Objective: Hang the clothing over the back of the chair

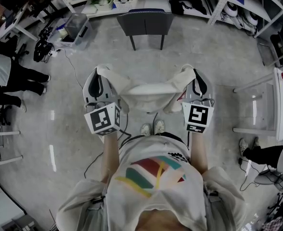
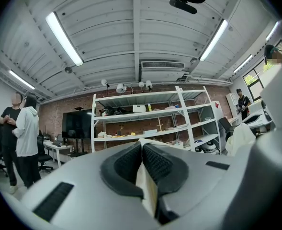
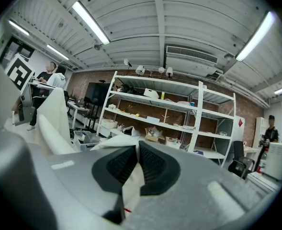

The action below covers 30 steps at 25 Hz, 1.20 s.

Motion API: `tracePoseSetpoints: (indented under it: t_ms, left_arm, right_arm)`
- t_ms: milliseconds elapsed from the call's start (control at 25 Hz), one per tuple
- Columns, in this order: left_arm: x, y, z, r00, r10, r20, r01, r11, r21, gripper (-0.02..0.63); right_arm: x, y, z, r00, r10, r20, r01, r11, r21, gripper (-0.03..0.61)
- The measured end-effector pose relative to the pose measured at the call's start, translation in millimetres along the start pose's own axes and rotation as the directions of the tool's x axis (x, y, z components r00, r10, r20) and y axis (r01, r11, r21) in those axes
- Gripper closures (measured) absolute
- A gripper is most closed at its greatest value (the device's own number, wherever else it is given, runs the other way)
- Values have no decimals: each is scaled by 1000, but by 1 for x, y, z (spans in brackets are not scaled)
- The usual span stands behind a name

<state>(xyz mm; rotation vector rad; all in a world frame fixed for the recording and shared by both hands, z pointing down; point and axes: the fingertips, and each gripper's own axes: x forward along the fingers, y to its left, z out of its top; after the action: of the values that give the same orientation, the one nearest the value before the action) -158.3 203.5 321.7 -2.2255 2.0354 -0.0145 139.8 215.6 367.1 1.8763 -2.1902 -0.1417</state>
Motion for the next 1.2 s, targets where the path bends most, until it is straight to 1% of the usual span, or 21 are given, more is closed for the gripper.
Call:
tracePoseSetpoints:
  t_ms: [120, 320, 520, 680, 800, 1040, 1200]
  left_arm:
    - [5, -5, 0, 1000, 10, -4, -10, 1000, 3, 598]
    - [14, -10, -10, 999, 35, -21, -35, 999, 17, 598]
    - [23, -22, -15, 998, 62, -14, -62, 998, 11, 598]
    - [28, -24, -14, 997, 75, -30, -75, 997, 2, 597]
    - [36, -25, -11, 997, 75, -22, -75, 997, -1, 597]
    - [52, -32, -11, 998, 56, -12, -56, 998, 4, 598]
    - [67, -30, -17, 999, 49, -3, -49, 999, 3, 598]
  right_arm:
    - [5, -8, -2, 1000, 6, -2, -6, 1000, 4, 571]
    - [15, -15, -7, 999, 43, -4, -43, 999, -6, 571]
    - [31, -31, -10, 998, 63, 11, -62, 998, -19, 571]
    - [40, -30, -10, 996, 92, -2, -92, 995, -34, 571]
    - [47, -35, -7, 996, 84, 6, -84, 996, -32, 571]
    - [56, -42, -15, 997, 75, -8, -75, 997, -5, 571]
    - [66, -41, -21, 997, 75, -10, -75, 997, 6, 571]
